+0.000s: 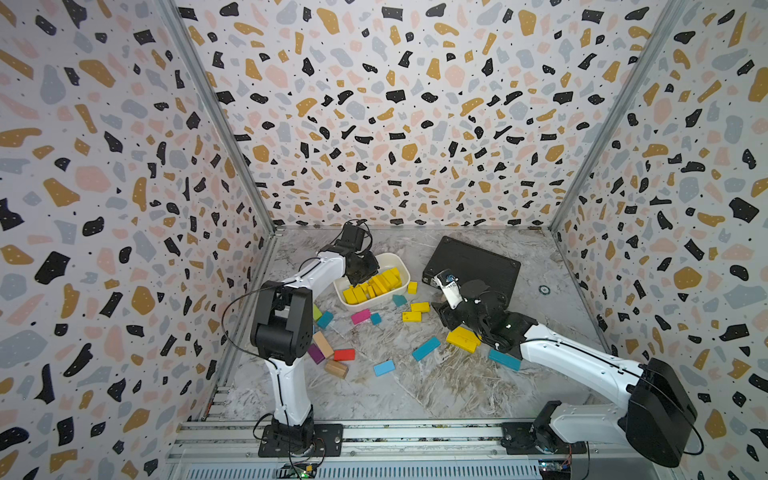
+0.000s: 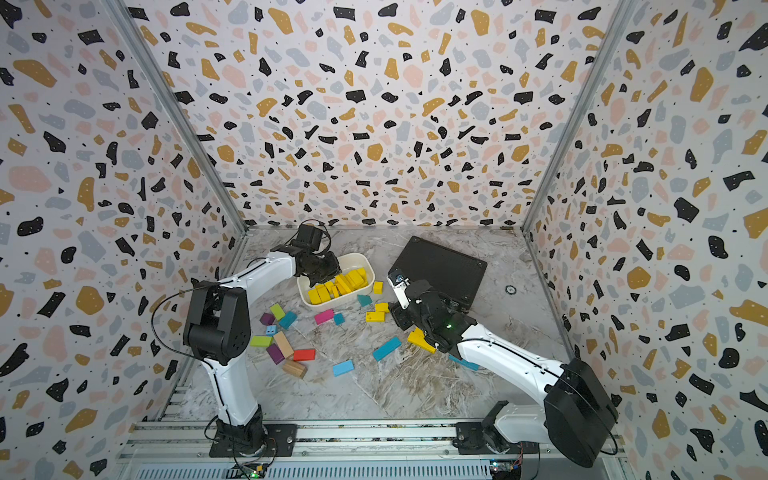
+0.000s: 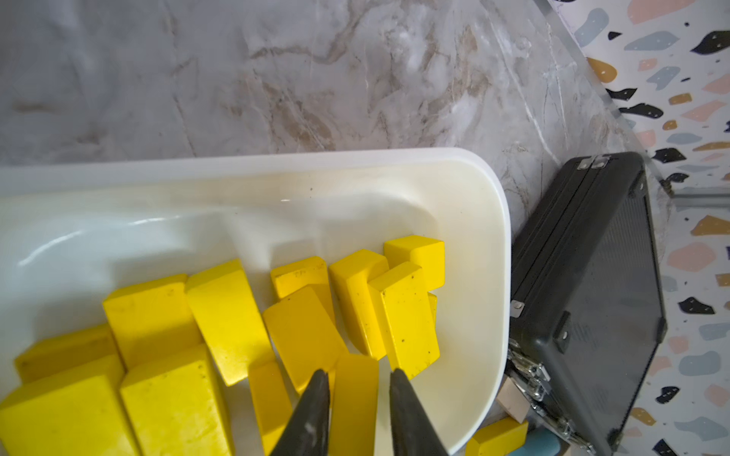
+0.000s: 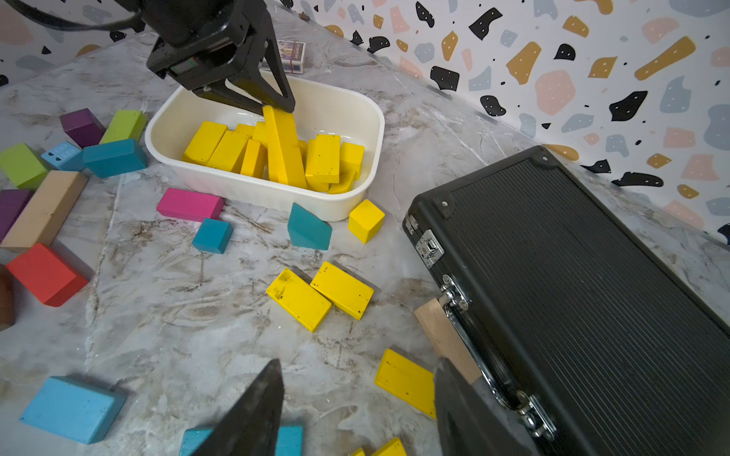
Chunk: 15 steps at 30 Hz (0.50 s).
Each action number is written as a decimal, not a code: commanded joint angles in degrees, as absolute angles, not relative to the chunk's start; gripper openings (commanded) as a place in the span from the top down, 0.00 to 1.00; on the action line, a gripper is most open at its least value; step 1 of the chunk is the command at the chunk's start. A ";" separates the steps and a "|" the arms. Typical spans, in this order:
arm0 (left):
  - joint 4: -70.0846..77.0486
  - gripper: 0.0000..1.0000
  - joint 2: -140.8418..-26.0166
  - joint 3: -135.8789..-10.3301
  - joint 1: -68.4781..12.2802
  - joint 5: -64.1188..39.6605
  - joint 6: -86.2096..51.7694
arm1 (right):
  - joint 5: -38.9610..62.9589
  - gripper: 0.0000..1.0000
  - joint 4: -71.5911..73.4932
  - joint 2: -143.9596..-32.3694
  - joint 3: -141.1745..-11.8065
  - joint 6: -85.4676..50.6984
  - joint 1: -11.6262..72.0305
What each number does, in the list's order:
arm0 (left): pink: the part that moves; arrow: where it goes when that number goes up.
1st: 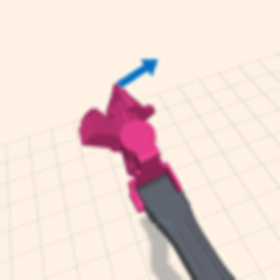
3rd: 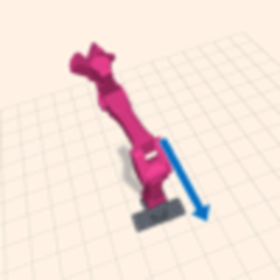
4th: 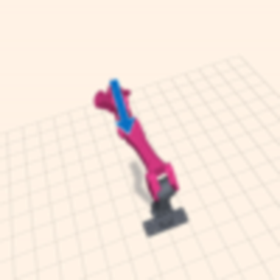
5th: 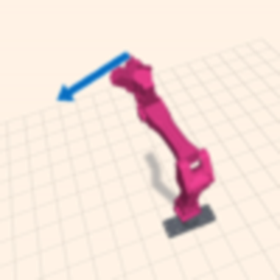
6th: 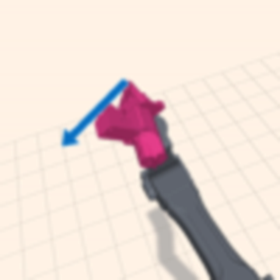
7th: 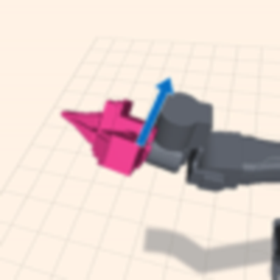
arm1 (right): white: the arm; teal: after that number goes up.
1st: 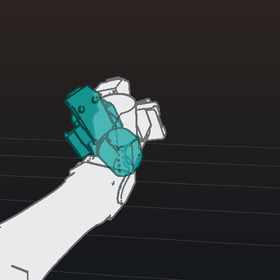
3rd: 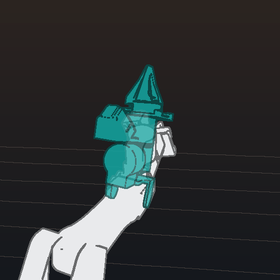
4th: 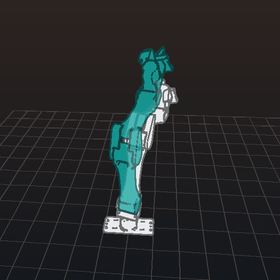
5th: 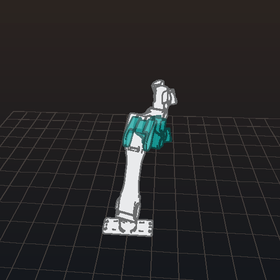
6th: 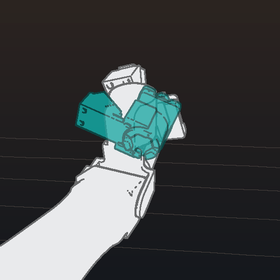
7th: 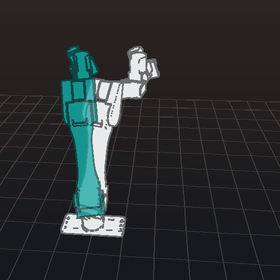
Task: Pick out the yellow building blocks
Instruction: Place the building block in the storage box.
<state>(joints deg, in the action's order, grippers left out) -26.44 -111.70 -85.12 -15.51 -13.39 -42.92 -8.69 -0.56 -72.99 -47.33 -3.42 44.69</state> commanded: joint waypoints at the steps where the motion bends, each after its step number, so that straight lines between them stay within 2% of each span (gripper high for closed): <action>1: -27.13 0.60 -111.82 -87.07 -15.76 -12.68 -41.99 | -9.93 0.38 -1.93 -71.28 -47.37 -3.62 44.56; 6: -28.10 0.51 -108.88 -87.29 -15.74 -10.47 -39.64 | -6.03 0.39 -8.27 -72.28 -48.16 7.49 44.56; 12: -27.25 0.48 -100.10 -83.39 -15.76 -5.55 -36.36 | 2.96 0.40 -29.52 -75.35 -51.42 26.42 44.56; 15: -23.84 0.48 -93.91 -77.57 -15.78 -4.64 -35.75 | 3.34 0.40 -32.48 -76.54 -50.89 29.72 44.56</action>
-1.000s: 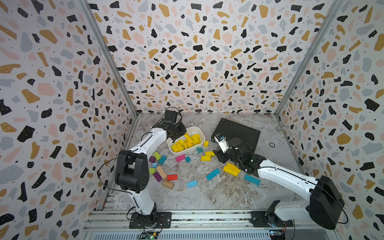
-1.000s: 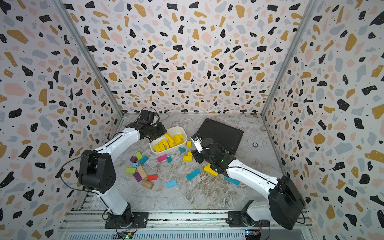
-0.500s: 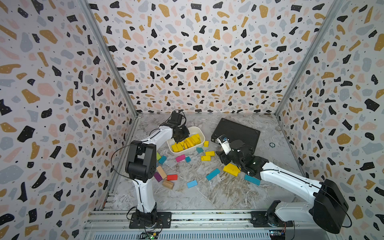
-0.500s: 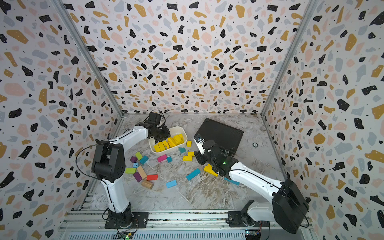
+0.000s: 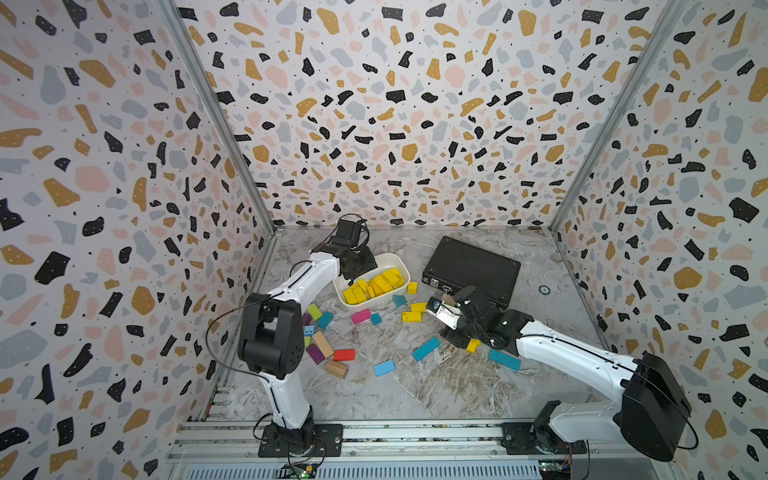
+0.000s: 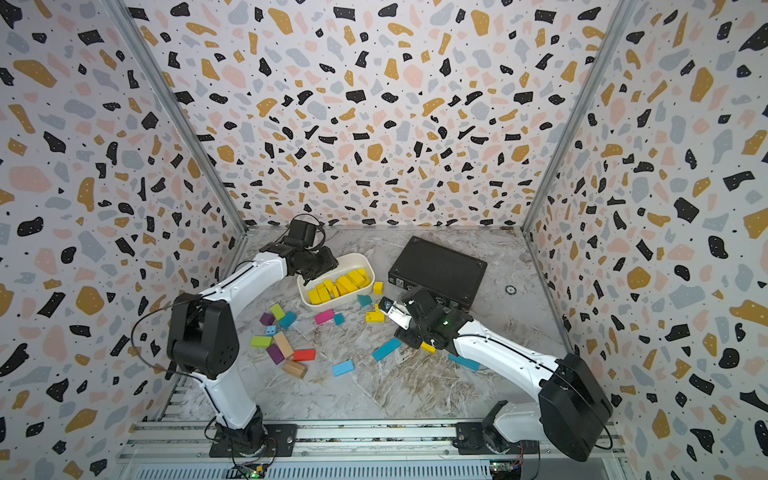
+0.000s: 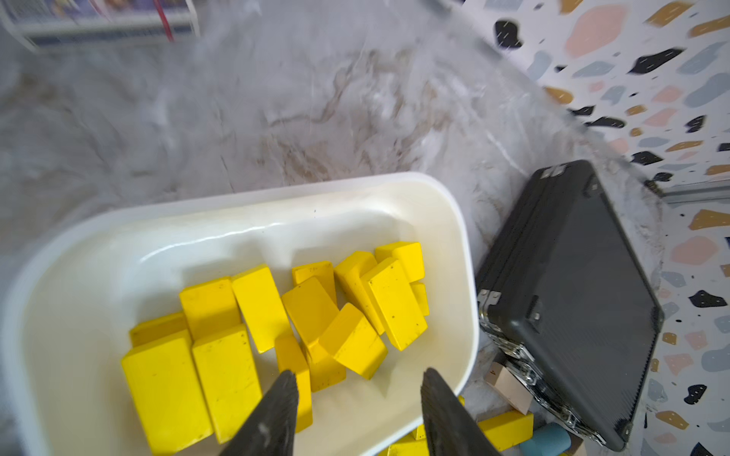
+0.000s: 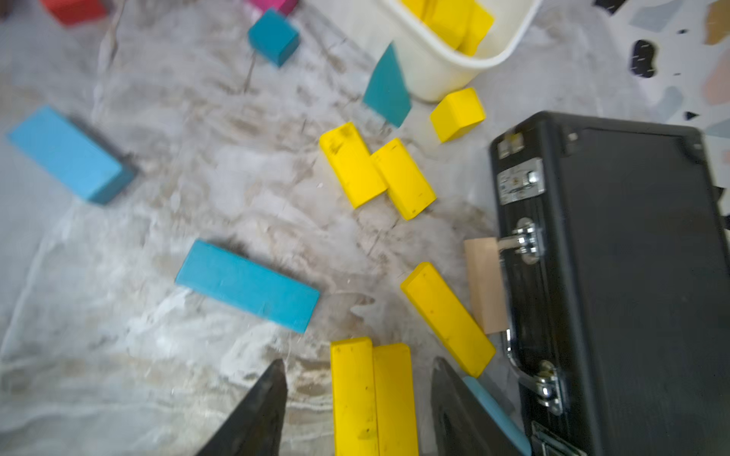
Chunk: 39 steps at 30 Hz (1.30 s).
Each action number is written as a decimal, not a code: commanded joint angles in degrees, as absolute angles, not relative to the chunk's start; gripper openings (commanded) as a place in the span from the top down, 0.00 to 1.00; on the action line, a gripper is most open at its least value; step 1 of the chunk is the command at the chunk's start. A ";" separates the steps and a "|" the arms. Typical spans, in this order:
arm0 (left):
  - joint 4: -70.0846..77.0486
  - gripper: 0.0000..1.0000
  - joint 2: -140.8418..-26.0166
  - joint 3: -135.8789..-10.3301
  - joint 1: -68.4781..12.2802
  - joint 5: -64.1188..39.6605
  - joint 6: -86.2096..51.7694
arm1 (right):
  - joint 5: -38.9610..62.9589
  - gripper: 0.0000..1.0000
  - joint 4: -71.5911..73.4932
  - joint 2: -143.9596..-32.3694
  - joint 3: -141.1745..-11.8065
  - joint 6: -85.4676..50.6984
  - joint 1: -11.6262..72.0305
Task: Pick out the yellow building blocks
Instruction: Place the building block in the storage box, then pick up the building block from the center of the board.
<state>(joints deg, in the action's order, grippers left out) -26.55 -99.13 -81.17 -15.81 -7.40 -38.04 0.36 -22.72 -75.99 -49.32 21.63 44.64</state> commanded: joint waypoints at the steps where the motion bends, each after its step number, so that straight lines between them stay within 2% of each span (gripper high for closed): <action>1: -22.97 0.49 -91.87 -75.46 -15.76 -4.37 -35.72 | 3.67 0.41 -32.28 -77.14 -51.06 29.97 44.56; 9: -22.05 0.50 -77.25 -60.75 -15.67 0.62 -37.70 | 8.64 0.43 -24.80 -86.02 -56.95 30.30 44.56; 17: -26.04 0.50 -67.48 -54.81 -15.08 10.80 -40.28 | 11.87 0.46 -19.98 -99.13 -68.32 34.97 44.04; 28: -27.33 0.49 -64.53 -53.79 -14.44 13.88 -40.34 | 17.77 0.50 -26.57 -113.92 -84.69 39.51 42.45; 34: -27.42 0.49 -64.14 -53.62 -14.24 14.45 -40.15 | 19.88 0.52 -33.16 -117.12 -88.46 41.99 42.19; 39: -27.25 0.49 -64.17 -53.60 -14.15 14.61 -40.14 | 16.69 0.52 -32.66 -118.60 -88.54 42.22 42.19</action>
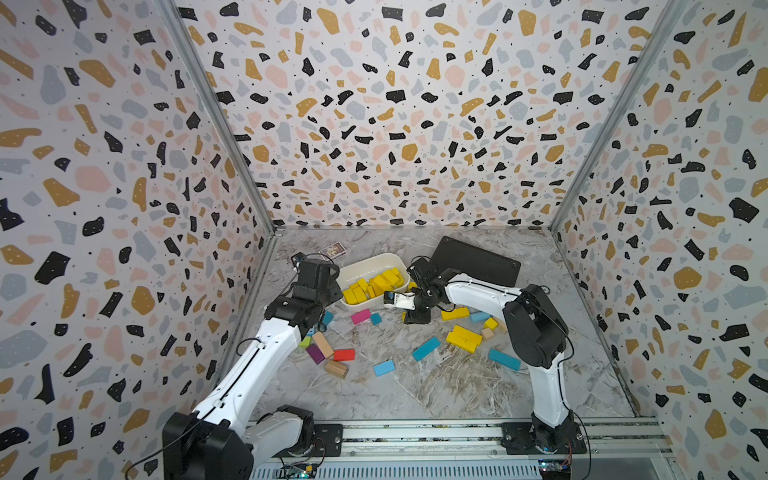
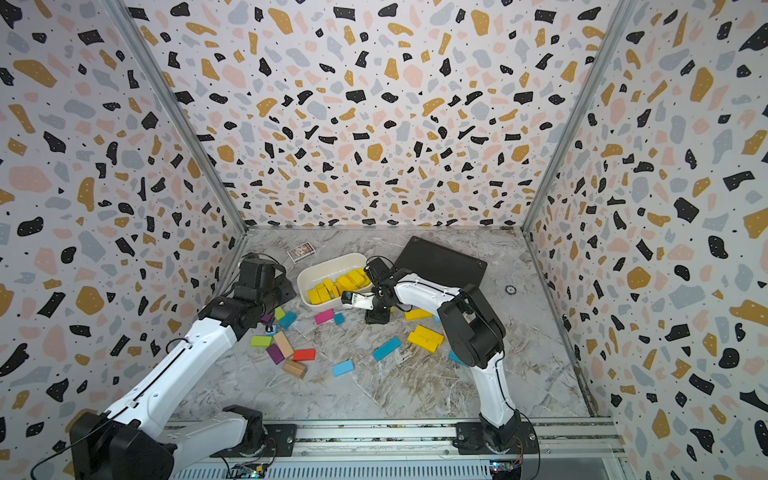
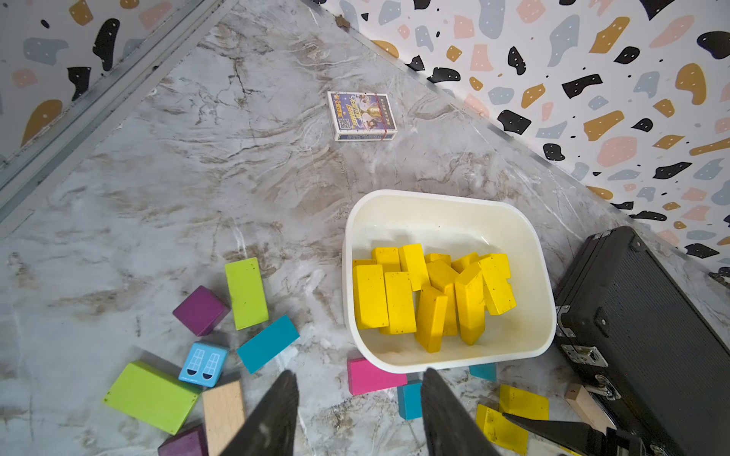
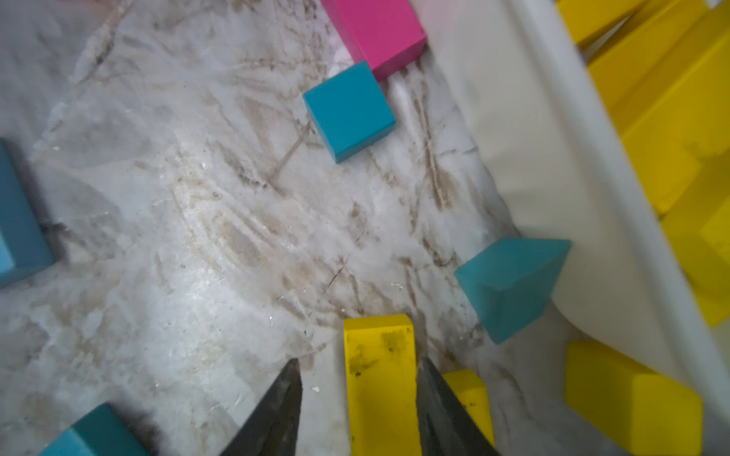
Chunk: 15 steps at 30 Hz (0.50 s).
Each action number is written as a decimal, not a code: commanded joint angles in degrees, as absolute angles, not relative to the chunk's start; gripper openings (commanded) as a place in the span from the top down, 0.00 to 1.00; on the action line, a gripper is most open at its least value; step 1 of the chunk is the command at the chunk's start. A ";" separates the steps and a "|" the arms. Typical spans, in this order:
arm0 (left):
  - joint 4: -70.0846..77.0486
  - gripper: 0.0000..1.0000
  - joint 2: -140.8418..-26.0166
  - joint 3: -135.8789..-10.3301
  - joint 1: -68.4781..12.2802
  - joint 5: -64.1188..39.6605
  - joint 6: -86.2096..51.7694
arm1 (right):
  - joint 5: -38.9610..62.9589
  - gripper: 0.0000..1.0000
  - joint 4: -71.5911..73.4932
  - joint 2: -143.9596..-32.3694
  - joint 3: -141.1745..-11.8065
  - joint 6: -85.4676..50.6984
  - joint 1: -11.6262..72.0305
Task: Pick out the yellow building blocks
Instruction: Pick up the building block from the center of the board.
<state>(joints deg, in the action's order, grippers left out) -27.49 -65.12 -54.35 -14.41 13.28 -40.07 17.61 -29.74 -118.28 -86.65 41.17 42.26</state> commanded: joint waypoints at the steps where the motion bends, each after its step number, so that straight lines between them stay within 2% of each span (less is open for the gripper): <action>1: -27.30 0.49 -64.16 -53.61 -14.05 14.65 -40.13 | 16.11 0.52 -32.63 -118.84 -88.63 42.51 42.19; 15: -27.52 0.49 -64.07 -53.98 -14.06 14.40 -40.37 | 13.19 0.57 -30.32 -121.77 -89.84 42.85 42.19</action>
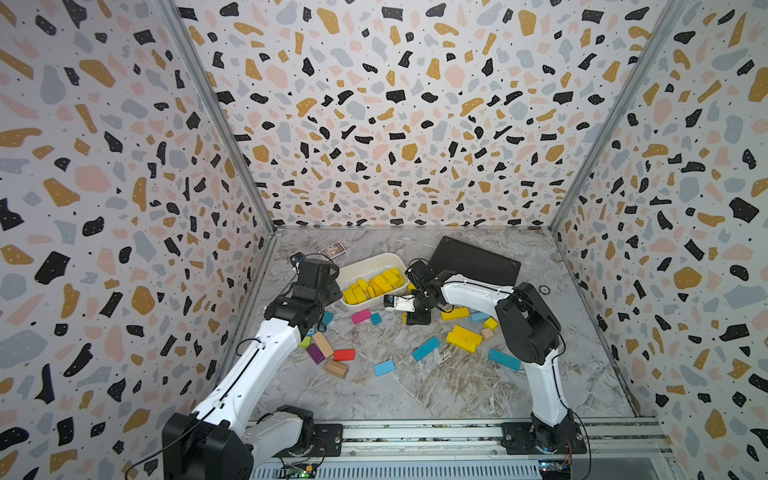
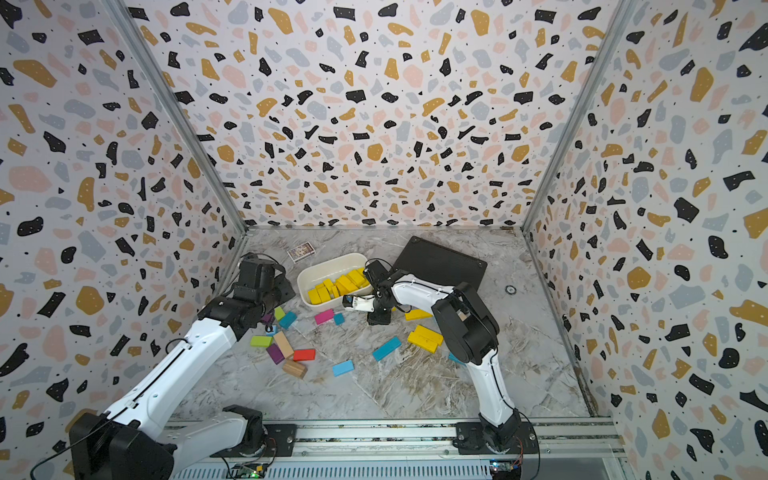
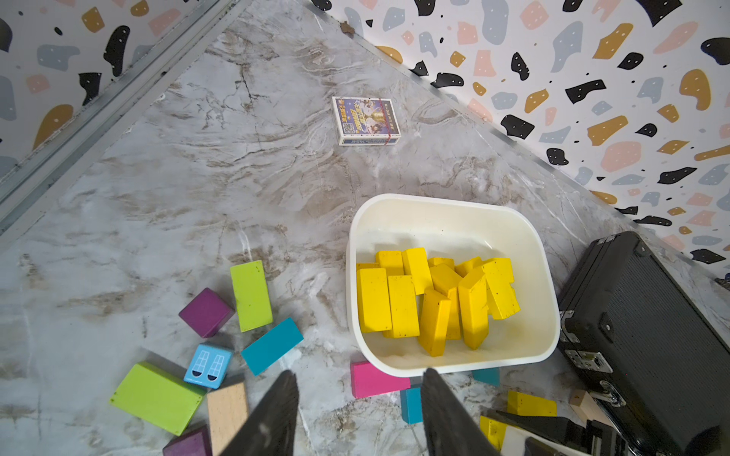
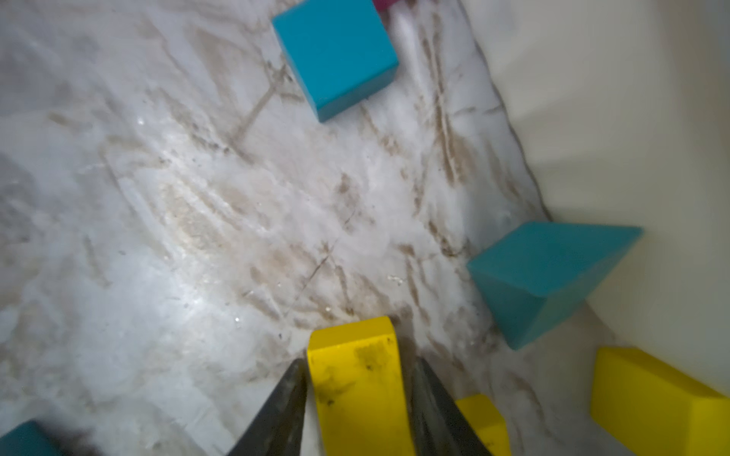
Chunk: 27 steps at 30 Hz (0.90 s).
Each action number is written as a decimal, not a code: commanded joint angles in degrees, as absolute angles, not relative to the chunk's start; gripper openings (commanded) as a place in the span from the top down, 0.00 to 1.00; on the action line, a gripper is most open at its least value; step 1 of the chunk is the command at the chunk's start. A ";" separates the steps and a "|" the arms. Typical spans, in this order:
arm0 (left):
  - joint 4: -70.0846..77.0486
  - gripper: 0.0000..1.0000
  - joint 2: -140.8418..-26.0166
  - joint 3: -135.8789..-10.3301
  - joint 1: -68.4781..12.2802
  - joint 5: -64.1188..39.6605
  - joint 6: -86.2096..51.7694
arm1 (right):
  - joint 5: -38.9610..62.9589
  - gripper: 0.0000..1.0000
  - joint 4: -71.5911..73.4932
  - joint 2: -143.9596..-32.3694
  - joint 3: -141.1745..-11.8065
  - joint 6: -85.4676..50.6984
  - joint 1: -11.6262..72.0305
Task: Pick out the yellow building blocks
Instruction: Pick up the building block from the center of the board.
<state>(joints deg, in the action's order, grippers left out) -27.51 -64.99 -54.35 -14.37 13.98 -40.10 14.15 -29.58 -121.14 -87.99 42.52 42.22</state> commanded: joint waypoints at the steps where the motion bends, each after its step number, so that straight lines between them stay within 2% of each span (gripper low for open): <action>1: -27.53 0.49 -64.07 -53.97 -14.05 14.38 -40.34 | 13.18 0.58 -30.49 -121.90 -90.06 42.80 42.19; 7: -27.42 0.49 -64.03 -54.11 -14.01 14.33 -40.41 | 15.18 0.81 -32.33 -120.91 -90.82 42.43 42.19; 9: -27.06 0.48 -63.98 -53.89 -14.04 13.51 -40.09 | 15.78 0.85 -31.45 -119.41 -90.38 41.31 42.19; 17: -25.19 0.45 -64.26 -52.57 -13.86 11.24 -40.61 | 17.20 0.87 -12.84 -111.85 -85.03 28.28 42.11; 23: -26.26 0.45 -64.25 -52.65 -13.71 11.97 -41.09 | 15.16 0.88 4.87 -112.30 -83.94 13.94 41.95; 27: -26.33 0.45 -64.16 -52.14 -13.55 12.01 -41.60 | 9.90 0.86 11.11 -114.78 -85.69 6.57 41.49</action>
